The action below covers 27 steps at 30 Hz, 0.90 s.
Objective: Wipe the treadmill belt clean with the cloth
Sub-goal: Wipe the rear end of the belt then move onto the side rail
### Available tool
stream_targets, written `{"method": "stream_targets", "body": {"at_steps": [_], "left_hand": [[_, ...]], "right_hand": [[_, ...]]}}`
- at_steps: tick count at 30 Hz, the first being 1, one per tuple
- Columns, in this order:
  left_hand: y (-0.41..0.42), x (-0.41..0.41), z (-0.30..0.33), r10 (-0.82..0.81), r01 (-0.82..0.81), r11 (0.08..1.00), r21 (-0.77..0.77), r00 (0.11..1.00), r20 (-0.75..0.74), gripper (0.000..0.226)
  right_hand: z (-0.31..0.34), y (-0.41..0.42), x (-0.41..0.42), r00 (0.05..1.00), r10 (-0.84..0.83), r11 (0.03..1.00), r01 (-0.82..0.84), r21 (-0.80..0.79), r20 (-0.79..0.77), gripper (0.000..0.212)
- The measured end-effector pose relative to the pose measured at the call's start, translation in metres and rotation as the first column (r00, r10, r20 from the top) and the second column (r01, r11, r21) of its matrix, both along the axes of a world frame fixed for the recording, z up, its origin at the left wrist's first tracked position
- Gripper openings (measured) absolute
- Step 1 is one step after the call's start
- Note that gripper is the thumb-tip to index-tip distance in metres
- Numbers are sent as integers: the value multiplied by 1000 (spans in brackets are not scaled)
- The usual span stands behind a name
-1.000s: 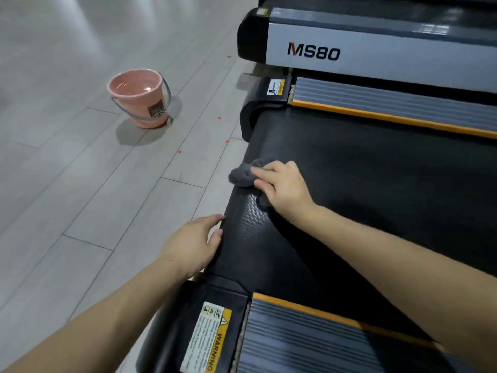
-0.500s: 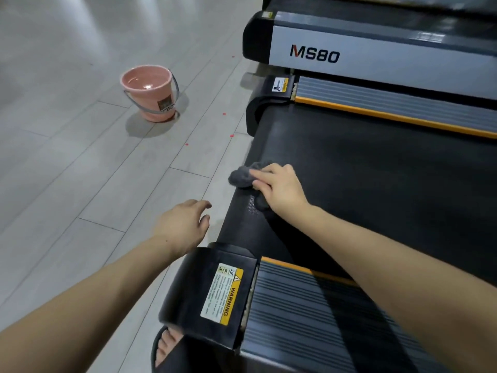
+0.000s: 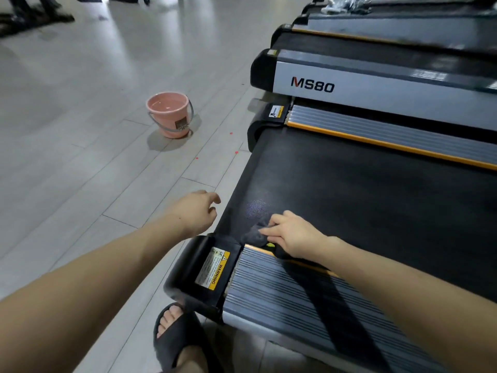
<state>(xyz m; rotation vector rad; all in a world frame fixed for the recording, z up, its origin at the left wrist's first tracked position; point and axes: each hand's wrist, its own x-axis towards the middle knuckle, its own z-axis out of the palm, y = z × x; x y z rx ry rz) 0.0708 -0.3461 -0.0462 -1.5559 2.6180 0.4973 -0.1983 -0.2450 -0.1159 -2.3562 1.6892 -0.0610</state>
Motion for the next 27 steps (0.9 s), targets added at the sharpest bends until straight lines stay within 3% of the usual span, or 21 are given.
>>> {"method": "stream_targets", "body": {"at_steps": [4, 7, 10, 12, 15, 19, 22, 24, 27], "left_hand": [[37, -18, 30, -83, 81, 996, 38, 995, 63, 33], [71, -30, 39, -75, 74, 994, 77, 997, 6, 32], [111, -45, 38, -99, 104, 988, 112, 994, -48, 35], [135, -59, 35, -102, 115, 986, 123, 989, -102, 36], [164, -78, 30, 41, 13, 980, 201, 964, -261, 29], [197, -100, 9, 273, -140, 940, 312, 855, -440, 22], [221, -112, -6, 336, -176, 918, 354, 821, -461, 22], [232, -121, -9, 302, -166, 933, 320, 845, -441, 25], [237, -137, -10, 273, -141, 941, 307, 851, -448, 27]], "right_hand": [[22, 30, -15, 990, 4, 998, 5, 64, -141, 27], [36, 55, -33, 980, -107, 986, 127, 109, -166, 25], [47, 84, -48, 943, -292, 956, 293, -17, -160, 30], [55, 109, -58, 898, -439, 886, 437, -156, 24, 30], [66, 150, -65, 835, -433, 837, 512, -191, 339, 31], [62, 200, -64, 878, -328, 866, 427, -260, 348, 39], [35, 229, -68, 880, -294, 904, 383, -189, 373, 47], [22, 245, -71, 832, -359, 889, 442, -115, 424, 52], [17, 264, -77, 715, -490, 779, 616, -117, 499, 48]]}}
